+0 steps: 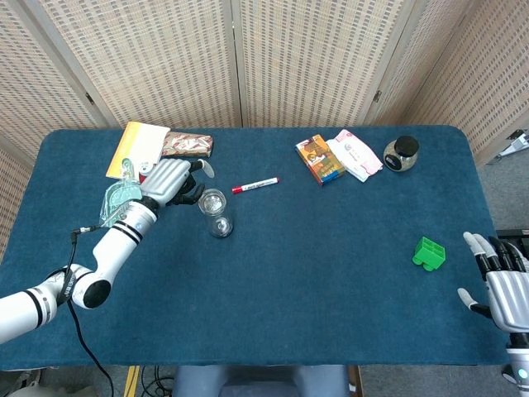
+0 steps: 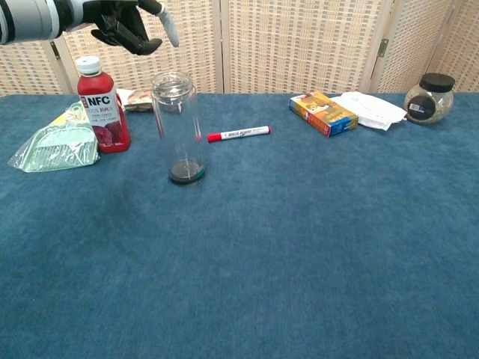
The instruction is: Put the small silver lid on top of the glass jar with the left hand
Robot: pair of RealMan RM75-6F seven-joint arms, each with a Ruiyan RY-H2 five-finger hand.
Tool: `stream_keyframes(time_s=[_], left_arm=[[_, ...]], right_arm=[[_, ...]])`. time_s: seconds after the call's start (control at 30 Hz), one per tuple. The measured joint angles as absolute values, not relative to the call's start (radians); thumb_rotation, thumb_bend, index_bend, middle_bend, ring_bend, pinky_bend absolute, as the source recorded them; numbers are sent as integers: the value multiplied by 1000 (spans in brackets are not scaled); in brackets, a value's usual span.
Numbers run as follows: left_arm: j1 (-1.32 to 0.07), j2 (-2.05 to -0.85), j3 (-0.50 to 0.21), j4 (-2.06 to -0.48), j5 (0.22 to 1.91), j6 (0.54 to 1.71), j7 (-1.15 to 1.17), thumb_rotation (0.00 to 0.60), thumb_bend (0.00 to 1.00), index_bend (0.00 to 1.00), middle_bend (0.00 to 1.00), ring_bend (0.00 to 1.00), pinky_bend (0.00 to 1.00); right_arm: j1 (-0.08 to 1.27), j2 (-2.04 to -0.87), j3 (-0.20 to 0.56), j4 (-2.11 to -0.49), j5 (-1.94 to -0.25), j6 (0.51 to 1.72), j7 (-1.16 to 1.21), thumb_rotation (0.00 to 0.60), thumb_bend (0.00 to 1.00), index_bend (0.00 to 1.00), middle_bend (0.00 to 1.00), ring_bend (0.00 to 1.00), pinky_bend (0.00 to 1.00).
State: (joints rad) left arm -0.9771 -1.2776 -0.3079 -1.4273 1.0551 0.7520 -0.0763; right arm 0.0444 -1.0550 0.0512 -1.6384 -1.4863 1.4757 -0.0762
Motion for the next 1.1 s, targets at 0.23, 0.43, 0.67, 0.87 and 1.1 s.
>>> stream_keyframes(time_s=[0.23, 0.43, 0.67, 0.87, 1.1], left_arm=[[-936, -1229, -291, -1476, 1066, 793, -55, 600, 547, 370, 696, 638, 961], [-890, -1195, -269, -1524, 1061, 859, 2, 600, 547, 368, 560, 533, 752], [-819, -1158, -228, -1592, 1043, 947, 90, 600, 543, 365, 500, 480, 654], [-745, -1152, -191, -1630, 1055, 1058, 142, 600, 529, 363, 465, 453, 601], [-631, -1150, -139, -1676, 1102, 1194, 180, 600, 519, 361, 456, 448, 581]], right_arm=[[49, -1025, 64, -1667, -1486, 1481, -60, 600, 196, 64, 104, 57, 108], [55, -993, 82, -1693, -1467, 1480, -35, 600, 197, 64, 104, 58, 108], [61, -967, 95, -1714, -1437, 1466, -31, 600, 206, 64, 104, 58, 108], [67, -956, 99, -1717, -1411, 1441, -18, 600, 227, 64, 104, 58, 108], [72, -960, 97, -1695, -1404, 1426, 5, 600, 234, 64, 104, 57, 108]])
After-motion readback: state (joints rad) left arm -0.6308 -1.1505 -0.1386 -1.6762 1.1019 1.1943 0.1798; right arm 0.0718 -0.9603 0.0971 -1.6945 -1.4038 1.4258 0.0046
